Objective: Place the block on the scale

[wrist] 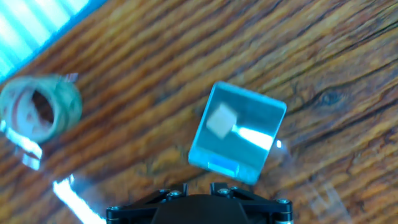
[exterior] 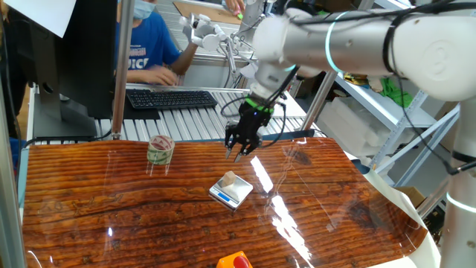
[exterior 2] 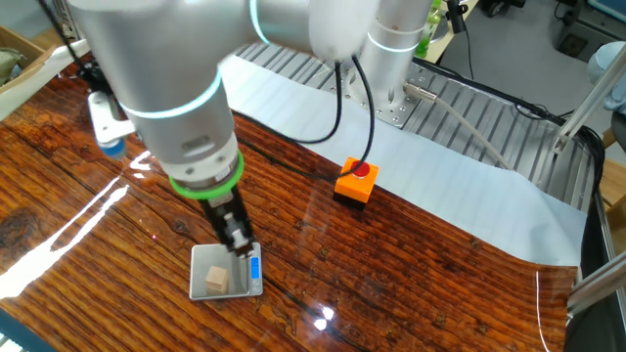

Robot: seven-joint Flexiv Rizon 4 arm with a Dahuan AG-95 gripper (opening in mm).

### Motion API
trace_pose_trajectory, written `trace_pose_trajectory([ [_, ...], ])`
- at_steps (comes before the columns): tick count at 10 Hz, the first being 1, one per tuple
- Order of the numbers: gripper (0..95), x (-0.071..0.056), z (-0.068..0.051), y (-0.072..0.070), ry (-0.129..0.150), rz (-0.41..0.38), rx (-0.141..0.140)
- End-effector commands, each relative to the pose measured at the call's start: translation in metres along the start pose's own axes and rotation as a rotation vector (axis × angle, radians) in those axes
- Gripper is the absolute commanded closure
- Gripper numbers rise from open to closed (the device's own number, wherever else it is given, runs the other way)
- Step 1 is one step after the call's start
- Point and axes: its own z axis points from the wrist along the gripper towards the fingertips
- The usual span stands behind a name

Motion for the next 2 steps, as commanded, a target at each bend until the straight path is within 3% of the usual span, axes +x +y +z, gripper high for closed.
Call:
trace_pose_trajectory([
  [1, 95.0, 0.0225, -0.006, -0.0045, 0.055, -0.026, -0.022],
  [2, 95.0, 0.03, -0.0031, -0.0074, 0.056, -0.016, -0.022],
])
